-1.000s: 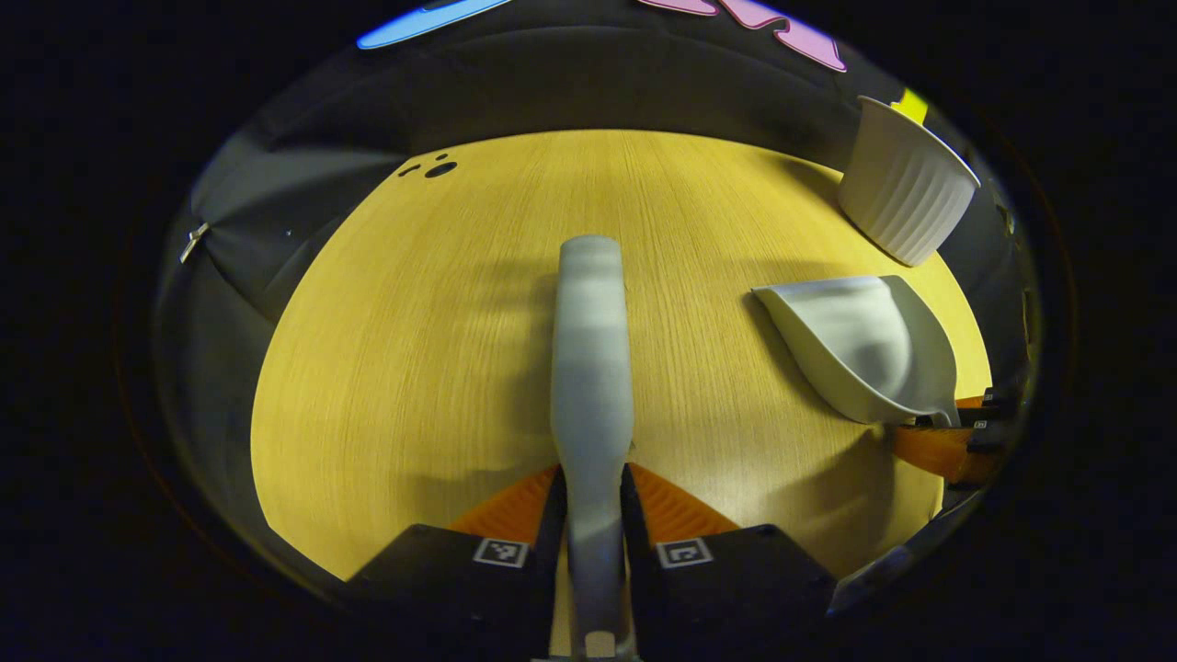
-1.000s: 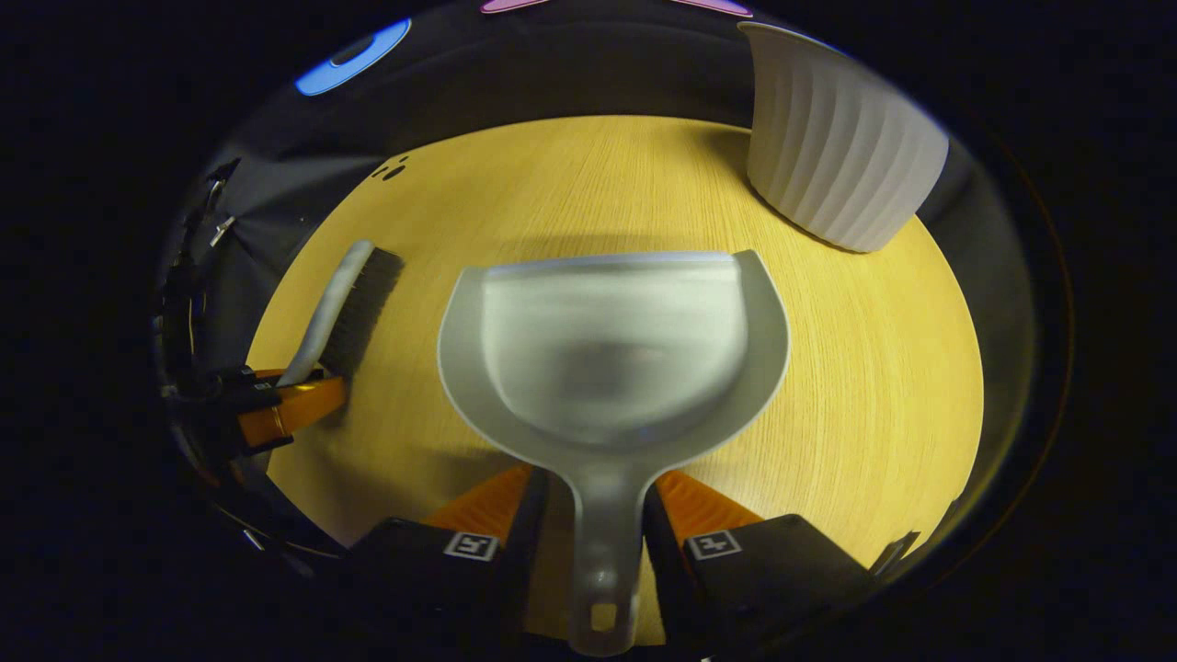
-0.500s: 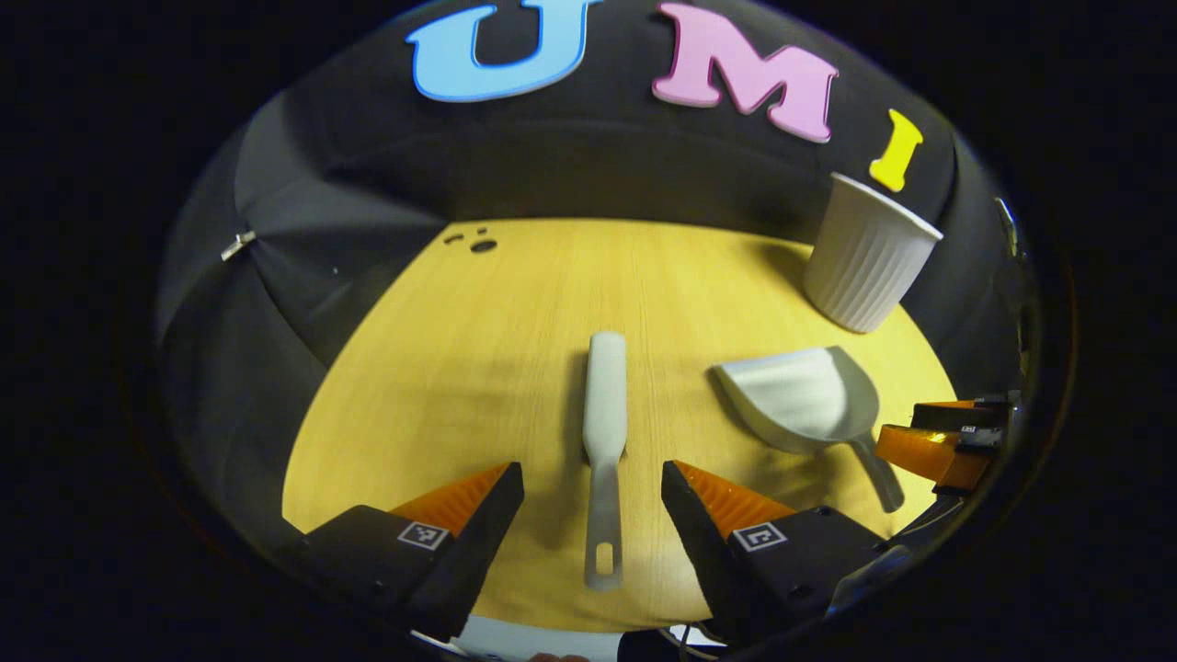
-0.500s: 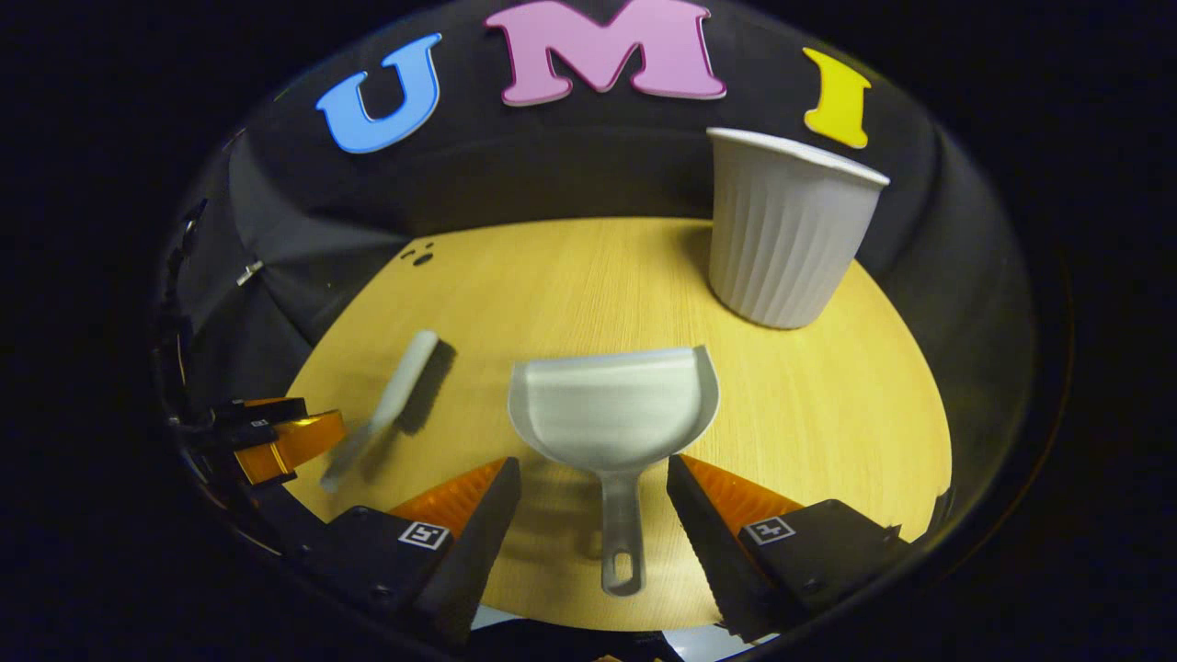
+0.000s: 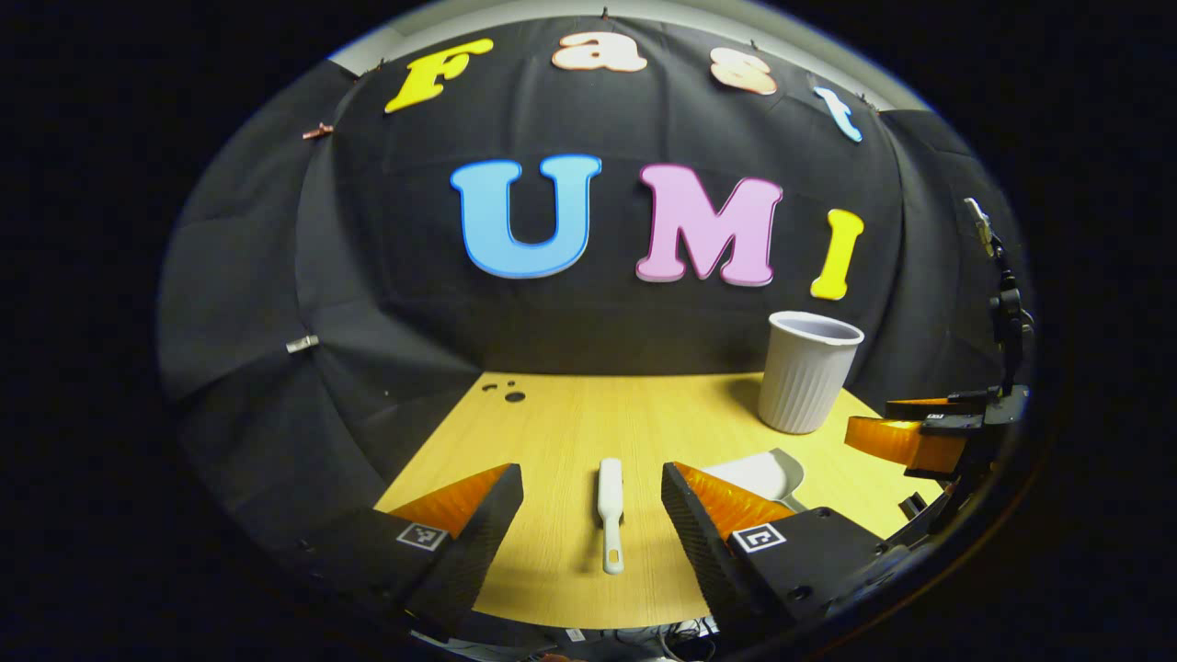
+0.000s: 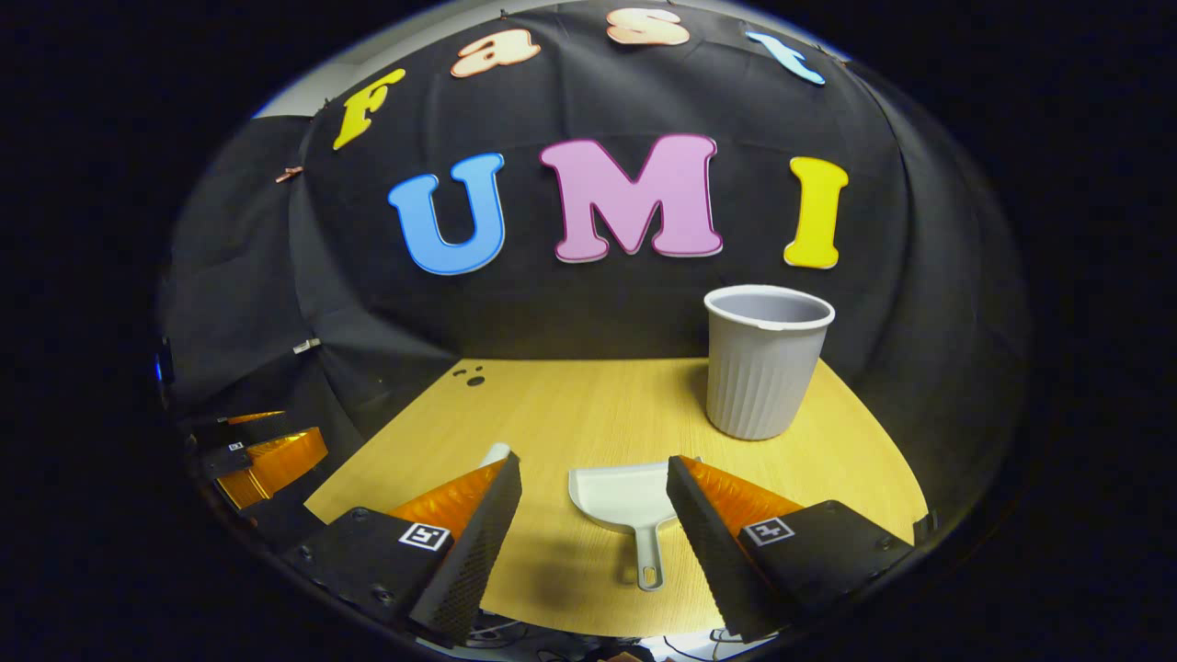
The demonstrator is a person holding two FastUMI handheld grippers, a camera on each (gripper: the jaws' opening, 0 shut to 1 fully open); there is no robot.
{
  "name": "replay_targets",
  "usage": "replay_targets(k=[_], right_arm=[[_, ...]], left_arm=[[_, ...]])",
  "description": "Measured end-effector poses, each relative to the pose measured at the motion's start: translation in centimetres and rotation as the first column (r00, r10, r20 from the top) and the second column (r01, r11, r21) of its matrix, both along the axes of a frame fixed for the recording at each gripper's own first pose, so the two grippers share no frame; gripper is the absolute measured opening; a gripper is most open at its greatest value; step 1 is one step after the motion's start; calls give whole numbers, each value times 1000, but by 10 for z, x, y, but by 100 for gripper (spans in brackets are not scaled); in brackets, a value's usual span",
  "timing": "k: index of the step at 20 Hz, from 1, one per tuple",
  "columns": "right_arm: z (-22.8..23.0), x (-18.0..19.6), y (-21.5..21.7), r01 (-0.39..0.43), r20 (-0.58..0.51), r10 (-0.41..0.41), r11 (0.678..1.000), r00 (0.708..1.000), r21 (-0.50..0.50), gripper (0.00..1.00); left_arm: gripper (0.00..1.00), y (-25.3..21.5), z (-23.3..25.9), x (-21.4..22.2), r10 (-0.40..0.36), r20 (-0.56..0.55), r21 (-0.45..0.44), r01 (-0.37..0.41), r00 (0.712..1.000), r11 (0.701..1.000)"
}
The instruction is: Pick up the small broom and dustpan from the desktop, sweep the trash into the dustpan with the broom, and then empty the trash into the garbage bin.
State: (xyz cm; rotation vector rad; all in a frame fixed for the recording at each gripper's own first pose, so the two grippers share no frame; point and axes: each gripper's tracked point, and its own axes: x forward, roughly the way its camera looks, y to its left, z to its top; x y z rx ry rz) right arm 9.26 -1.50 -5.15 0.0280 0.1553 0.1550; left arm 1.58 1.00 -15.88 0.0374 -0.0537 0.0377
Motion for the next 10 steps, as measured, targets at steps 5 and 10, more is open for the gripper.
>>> replay_targets(k=[5, 10], right_arm=[[26, -50, 11, -1, 94, 2, 1000, 996, -12, 99], [24, -69, 38, -78, 90, 87, 992, 992, -94, 99]], left_arm=[[96, -6, 4, -49, -12, 71, 44, 9, 997, 999], [96, 2, -9, -69, 7, 64, -32, -5, 998, 999]])
